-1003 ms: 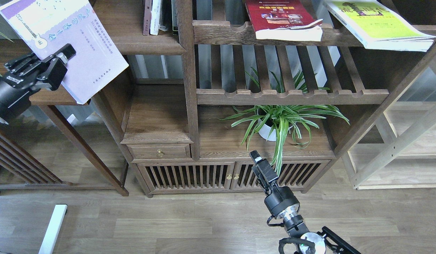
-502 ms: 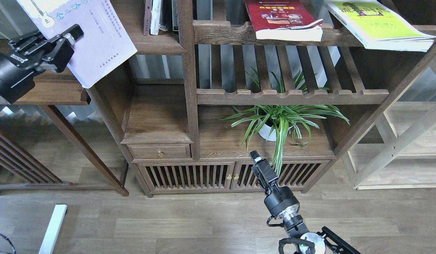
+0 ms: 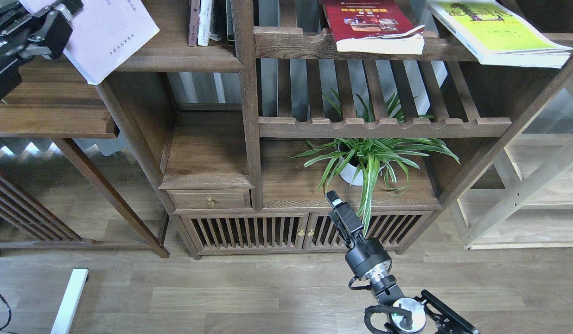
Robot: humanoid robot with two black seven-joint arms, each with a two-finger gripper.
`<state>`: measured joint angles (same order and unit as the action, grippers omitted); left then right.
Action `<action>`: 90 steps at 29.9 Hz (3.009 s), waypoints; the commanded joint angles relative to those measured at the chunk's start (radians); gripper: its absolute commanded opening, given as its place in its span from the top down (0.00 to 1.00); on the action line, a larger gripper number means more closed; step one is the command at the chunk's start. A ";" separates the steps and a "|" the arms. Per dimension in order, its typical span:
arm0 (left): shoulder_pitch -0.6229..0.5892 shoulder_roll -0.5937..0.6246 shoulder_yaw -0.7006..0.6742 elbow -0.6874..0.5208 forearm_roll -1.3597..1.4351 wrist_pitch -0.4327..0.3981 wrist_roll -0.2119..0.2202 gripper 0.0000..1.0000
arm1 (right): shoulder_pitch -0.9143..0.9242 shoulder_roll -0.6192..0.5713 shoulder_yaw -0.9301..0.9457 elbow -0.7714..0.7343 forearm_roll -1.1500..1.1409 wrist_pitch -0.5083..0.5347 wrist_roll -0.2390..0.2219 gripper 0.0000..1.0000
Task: Organize books on shelf
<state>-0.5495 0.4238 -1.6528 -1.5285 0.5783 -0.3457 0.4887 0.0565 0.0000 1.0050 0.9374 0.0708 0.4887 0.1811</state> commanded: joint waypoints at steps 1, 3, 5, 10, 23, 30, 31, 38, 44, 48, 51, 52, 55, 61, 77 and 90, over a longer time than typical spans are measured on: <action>-0.021 0.001 0.014 0.001 0.002 0.043 0.000 0.96 | 0.002 0.000 0.000 0.001 0.001 0.000 0.001 0.01; -0.027 0.000 0.018 0.001 0.005 0.066 0.000 0.96 | 0.002 0.000 0.001 0.001 0.001 0.000 0.001 0.01; -0.046 0.001 0.024 0.002 0.009 0.091 0.000 0.96 | 0.002 0.000 0.000 0.001 0.001 0.000 0.001 0.01; -0.090 0.003 0.071 0.016 0.014 0.164 0.000 0.96 | 0.000 0.000 0.000 0.006 0.001 0.000 0.001 0.01; -0.179 -0.008 0.202 0.030 0.015 0.395 0.000 0.95 | -0.007 0.000 0.003 0.011 0.001 0.000 0.001 0.01; -0.194 -0.005 0.222 0.030 0.015 0.450 0.000 0.96 | -0.007 0.000 0.003 0.011 0.001 0.000 0.000 0.01; -0.197 -0.005 0.223 0.030 0.015 0.462 0.000 0.96 | -0.009 0.000 0.004 0.011 0.001 0.000 0.000 0.01; -0.242 -0.008 0.298 0.033 0.018 0.566 0.000 0.96 | -0.010 0.000 0.004 0.011 0.001 0.000 0.000 0.01; -0.280 -0.022 0.355 0.057 0.018 0.617 0.000 0.95 | -0.015 0.000 0.006 0.011 0.001 0.000 0.000 0.01; -0.297 -0.036 0.372 0.085 0.018 0.629 0.000 0.95 | -0.015 0.000 0.007 0.011 0.001 0.000 0.001 0.01; -0.311 -0.043 0.392 0.103 0.025 0.642 0.000 0.95 | -0.021 0.000 0.007 0.011 0.004 0.000 0.001 0.01; -0.320 -0.046 0.399 0.110 0.025 0.649 0.000 0.95 | -0.023 0.000 0.007 0.011 0.004 0.000 0.001 0.01; -0.352 -0.060 0.427 0.145 0.025 0.678 0.000 0.95 | -0.024 0.000 0.007 0.011 0.004 0.000 0.001 0.01; -0.431 -0.102 0.470 0.215 0.025 0.700 0.000 0.95 | -0.024 0.000 0.007 0.011 0.004 0.000 0.001 0.01; -0.474 -0.114 0.504 0.303 0.025 0.702 -0.048 0.96 | -0.058 0.000 0.027 0.011 0.009 0.000 0.000 0.01; -0.546 -0.111 0.559 0.402 0.021 0.686 -0.130 0.97 | -0.070 0.000 0.027 0.011 0.009 0.000 0.000 0.01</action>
<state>-1.0641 0.3160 -1.1264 -1.1578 0.6028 0.3413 0.3816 -0.0093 0.0000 1.0324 0.9481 0.0798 0.4887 0.1809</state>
